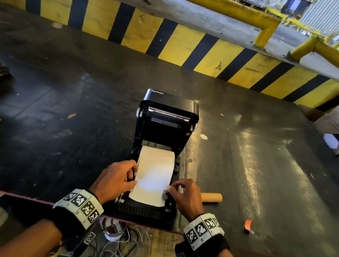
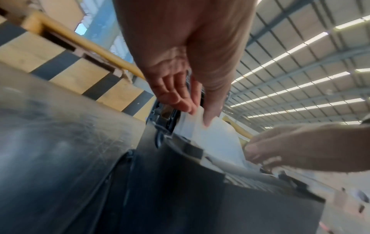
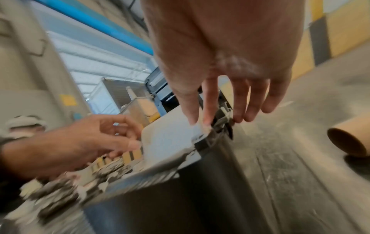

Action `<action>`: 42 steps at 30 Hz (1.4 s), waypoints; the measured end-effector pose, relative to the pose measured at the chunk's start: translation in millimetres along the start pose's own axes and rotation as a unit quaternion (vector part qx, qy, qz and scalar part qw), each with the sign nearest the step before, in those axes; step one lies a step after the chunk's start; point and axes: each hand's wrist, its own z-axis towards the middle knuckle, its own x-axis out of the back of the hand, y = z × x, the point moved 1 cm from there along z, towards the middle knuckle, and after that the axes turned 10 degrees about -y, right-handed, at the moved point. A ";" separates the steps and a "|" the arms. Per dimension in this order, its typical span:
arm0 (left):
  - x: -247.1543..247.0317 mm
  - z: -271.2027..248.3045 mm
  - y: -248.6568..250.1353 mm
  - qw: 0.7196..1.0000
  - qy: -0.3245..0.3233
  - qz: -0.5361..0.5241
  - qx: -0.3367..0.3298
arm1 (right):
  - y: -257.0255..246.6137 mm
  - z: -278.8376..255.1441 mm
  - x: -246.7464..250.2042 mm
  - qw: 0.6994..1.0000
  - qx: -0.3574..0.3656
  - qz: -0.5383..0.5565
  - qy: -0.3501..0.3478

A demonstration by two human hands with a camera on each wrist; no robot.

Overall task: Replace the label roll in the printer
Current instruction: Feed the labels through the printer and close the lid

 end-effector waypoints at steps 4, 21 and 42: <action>4.9 -10.9 2.9 0.995 0.049 0.084 -0.027 | -7.7 -17.9 -6.6 0.991 0.089 -0.093 0.037; -23.3 -5.2 -6.1 0.917 -0.060 0.315 -0.238 | -15.7 -14.1 -31.9 0.902 0.292 -0.308 -0.072; -26.0 9.9 -15.0 0.844 -0.135 0.417 -0.310 | -38.3 -2.1 -11.7 0.889 0.281 -0.312 -0.181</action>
